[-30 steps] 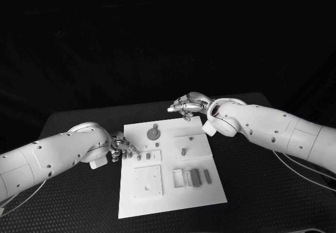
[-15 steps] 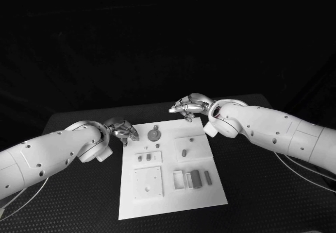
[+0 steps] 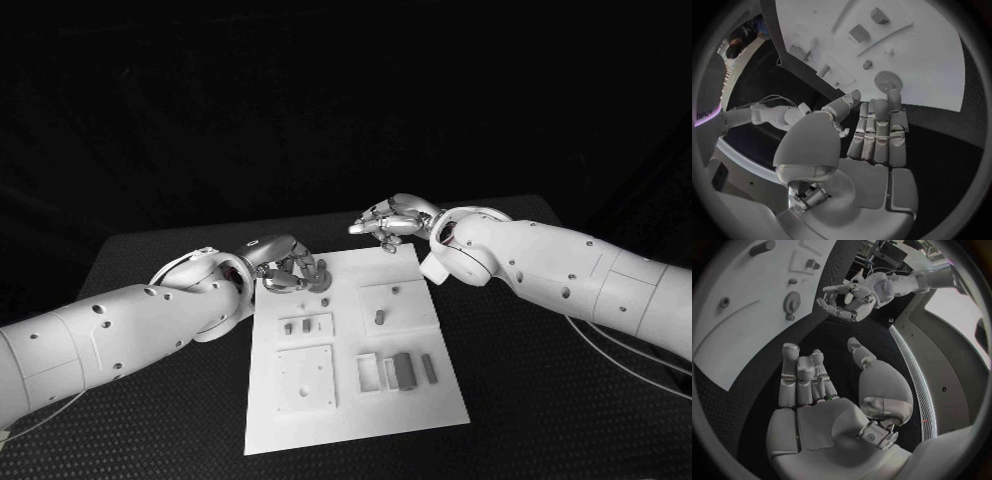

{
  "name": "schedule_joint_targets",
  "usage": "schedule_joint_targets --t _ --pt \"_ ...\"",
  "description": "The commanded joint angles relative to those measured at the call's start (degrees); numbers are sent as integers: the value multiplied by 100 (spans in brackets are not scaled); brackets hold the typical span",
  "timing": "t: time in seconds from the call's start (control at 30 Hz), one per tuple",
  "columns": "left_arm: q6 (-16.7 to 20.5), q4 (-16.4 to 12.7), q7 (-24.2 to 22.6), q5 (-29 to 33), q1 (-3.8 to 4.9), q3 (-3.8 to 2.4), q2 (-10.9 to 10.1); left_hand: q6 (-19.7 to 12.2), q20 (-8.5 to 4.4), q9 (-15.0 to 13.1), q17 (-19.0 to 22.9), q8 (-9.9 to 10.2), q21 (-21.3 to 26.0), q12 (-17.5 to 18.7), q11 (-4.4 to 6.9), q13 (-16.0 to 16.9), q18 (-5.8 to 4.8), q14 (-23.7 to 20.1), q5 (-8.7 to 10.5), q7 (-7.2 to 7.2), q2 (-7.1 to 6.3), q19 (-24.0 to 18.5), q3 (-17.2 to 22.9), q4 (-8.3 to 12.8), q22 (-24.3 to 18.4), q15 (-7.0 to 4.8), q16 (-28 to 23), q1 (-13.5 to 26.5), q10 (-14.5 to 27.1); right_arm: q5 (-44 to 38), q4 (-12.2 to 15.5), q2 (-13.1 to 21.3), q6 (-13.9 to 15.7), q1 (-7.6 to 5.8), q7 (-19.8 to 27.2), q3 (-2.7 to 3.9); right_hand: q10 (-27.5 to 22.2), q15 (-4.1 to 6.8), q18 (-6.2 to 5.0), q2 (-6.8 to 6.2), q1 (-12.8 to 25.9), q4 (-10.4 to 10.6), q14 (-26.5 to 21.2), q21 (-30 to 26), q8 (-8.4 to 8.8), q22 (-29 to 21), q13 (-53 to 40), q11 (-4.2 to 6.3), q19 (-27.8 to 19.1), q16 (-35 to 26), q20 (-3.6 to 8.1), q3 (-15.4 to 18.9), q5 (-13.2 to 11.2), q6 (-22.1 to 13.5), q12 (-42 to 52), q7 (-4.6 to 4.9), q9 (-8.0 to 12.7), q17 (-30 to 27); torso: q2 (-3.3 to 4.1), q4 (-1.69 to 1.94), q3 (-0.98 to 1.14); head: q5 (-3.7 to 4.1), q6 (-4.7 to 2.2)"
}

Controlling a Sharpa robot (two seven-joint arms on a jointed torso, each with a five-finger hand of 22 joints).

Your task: Assemble the parts on the task board

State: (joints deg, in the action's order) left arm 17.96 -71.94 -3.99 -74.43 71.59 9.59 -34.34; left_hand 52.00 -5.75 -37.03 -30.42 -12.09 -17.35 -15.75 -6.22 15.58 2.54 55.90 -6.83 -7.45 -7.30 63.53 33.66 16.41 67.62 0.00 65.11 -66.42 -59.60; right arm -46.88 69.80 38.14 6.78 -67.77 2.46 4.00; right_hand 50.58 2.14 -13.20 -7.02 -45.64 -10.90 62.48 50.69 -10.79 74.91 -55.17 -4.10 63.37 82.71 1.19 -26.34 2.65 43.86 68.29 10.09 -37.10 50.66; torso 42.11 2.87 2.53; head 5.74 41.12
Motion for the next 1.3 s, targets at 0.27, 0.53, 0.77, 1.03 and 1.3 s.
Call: schedule_joint_targets --t 0.27,0.53,0.77,1.03,1.3 --pt "263 280 -259 -1136 -140 99 323 51 -44 145 -86 44 -68 215 57 -25 117 112 180 -18 -105 148 -100 -7 93 -62 112 -142 -230 -14 -2 -32 -23 3 43 1 -32 -2 -180 48 -32 -22 -56 -35 21 93 9 -4 -8 24 31 -1 11 -12 20 51 -6 -6 5 -6 3 22 -12" --pt "103 516 -255 -1136 -249 102 488 -41 -56 252 -127 107 -100 352 51 -41 124 150 234 -12 -142 199 -156 -34 148 -61 153 -105 -251 -14 -5 -47 -28 3 44 1 -32 -3 -180 51 -30 -23 -56 -35 21 93 10 -4 -7 25 31 1 11 -11 21 51 -6 -6 5 -7 5 46 -1" --pt "15 705 -215 -1181 -363 102 637 -8 -73 353 -231 93 -262 515 55 -51 193 250 233 -40 -137 337 -219 -51 335 -70 383 -79 -288 -15 3 -55 -27 3 43 1 -32 -3 -180 53 -29 -24 -56 -35 21 93 11 -4 -7 25 30 3 11 -11 22 51 -6 -7 4 -4 0 64 7" --pt "-17 824 -198 -1181 -394 101 702 20 -69 434 -303 74 -404 675 42 -70 264 305 210 -74 -101 432 -218 -63 514 -61 592 -88 -259 -15 8 -53 -28 3 43 1 -32 -3 -180 54 -28 -25 -55 -35 21 93 11 -4 -7 26 30 4 11 -10 23 51 -7 -7 3 -4 6 90 19" --pt "-96 936 -165 -1181 -423 99 776 48 -65 483 -327 52 -490 750 43 -86 317 354 172 -78 -44 497 -185 -68 624 -63 716 -114 -292 -15 12 -56 -29 3 41 1 -32 -3 -180 55 -27 -26 -55 -34 21 94 12 -4 -7 26 29 6 11 -10 23 51 -7 -7 -1 -1 5 97 25"
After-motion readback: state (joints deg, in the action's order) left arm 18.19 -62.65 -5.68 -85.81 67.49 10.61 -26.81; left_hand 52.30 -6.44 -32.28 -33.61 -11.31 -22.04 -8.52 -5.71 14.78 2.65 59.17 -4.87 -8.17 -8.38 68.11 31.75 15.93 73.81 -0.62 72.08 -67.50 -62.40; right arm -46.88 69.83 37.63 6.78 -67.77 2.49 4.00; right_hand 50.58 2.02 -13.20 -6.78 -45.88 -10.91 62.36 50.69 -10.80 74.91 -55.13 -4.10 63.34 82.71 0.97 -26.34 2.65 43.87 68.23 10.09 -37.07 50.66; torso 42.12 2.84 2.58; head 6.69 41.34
